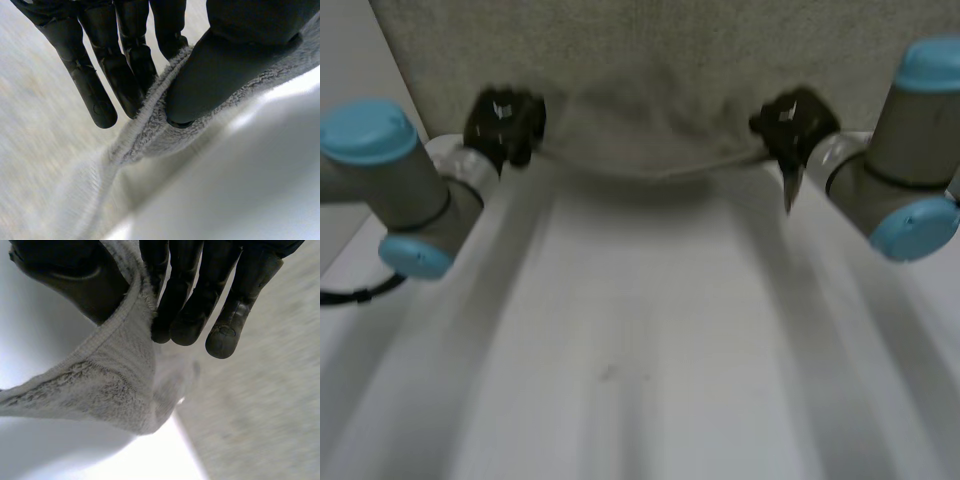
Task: Fold the towel.
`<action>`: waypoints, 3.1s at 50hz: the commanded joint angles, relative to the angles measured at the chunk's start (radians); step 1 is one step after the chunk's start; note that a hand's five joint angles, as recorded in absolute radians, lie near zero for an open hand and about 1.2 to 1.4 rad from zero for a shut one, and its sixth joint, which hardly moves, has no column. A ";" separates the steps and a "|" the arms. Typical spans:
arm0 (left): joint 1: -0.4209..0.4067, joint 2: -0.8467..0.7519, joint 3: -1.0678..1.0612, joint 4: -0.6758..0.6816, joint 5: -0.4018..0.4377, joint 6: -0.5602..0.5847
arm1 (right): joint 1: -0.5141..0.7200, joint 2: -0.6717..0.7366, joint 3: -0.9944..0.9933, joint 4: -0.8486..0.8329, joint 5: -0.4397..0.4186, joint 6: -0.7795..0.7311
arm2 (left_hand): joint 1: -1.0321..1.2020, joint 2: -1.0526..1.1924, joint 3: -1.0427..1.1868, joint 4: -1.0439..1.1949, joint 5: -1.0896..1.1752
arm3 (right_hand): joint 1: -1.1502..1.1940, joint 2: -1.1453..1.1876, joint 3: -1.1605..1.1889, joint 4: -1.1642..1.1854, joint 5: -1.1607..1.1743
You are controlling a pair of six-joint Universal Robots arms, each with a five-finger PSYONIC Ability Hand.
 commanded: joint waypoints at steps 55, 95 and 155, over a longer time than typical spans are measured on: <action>0.013 0.165 -0.490 -0.010 0.014 0.094 | -0.219 -0.408 0.795 -0.080 -0.123 0.184 | -0.884 -0.899 -0.897 -0.899 -0.889 | 0.076 0.053 0.063 0.061 0.037; 0.062 0.001 -0.297 -0.158 0.023 0.095 | -0.291 -0.346 0.777 -0.083 -0.116 0.152 | -0.729 -0.744 -0.742 -0.744 -0.733 | 0.076 0.053 0.063 0.061 0.037; 0.136 0.245 -0.473 -0.182 0.044 0.140 | -0.319 -0.492 0.775 0.127 -0.162 -0.067 | 0.193 0.178 0.180 0.178 0.188 | 0.076 0.053 0.063 0.061 0.037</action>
